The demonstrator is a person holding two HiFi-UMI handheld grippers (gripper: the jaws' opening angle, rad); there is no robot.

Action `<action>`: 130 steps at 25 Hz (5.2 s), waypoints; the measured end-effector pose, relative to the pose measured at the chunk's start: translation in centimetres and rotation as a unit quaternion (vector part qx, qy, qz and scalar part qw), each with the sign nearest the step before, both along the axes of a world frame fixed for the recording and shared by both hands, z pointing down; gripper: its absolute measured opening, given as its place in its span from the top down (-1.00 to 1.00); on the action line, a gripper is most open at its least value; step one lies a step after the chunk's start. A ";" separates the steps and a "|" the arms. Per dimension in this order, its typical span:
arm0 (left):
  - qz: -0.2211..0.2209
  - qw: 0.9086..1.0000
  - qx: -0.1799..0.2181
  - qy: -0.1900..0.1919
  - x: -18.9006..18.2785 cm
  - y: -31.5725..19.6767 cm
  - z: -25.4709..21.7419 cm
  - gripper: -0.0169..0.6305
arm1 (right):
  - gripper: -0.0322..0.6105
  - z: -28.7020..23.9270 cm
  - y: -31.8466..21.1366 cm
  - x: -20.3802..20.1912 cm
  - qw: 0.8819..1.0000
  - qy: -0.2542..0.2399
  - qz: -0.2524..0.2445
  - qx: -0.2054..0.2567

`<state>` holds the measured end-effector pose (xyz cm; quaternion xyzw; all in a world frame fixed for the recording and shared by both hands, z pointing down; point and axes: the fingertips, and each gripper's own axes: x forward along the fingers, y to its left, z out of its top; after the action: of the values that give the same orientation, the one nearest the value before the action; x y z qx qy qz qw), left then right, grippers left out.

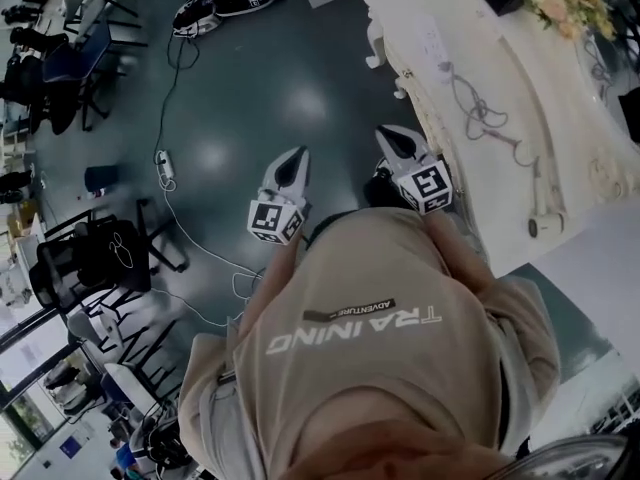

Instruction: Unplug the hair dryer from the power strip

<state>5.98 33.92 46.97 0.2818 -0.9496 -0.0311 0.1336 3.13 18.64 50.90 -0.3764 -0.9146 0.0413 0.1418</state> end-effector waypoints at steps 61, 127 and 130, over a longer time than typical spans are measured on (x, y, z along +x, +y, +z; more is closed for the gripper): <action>0.611 0.790 -0.044 -0.016 -31.2 -31.2 4.8 0.93 | 0.89 10.0 -16.7 -15.9 0.877 0.150 0.455 0.045; 0.793 0.586 -0.164 -0.027 -27.9 -39.3 9.8 0.93 | 0.70 -0.5 -24.8 -20.0 0.824 0.084 0.559 0.044; 0.790 0.601 -0.115 -0.043 -27.9 -39.9 6.9 0.93 | 0.69 -2.3 -25.1 -19.6 0.824 0.058 0.563 0.034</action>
<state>-21.92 -6.01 53.83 0.9053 -0.3578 0.2079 0.0959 -16.48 -6.48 48.56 0.2121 -0.9585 0.1042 0.1594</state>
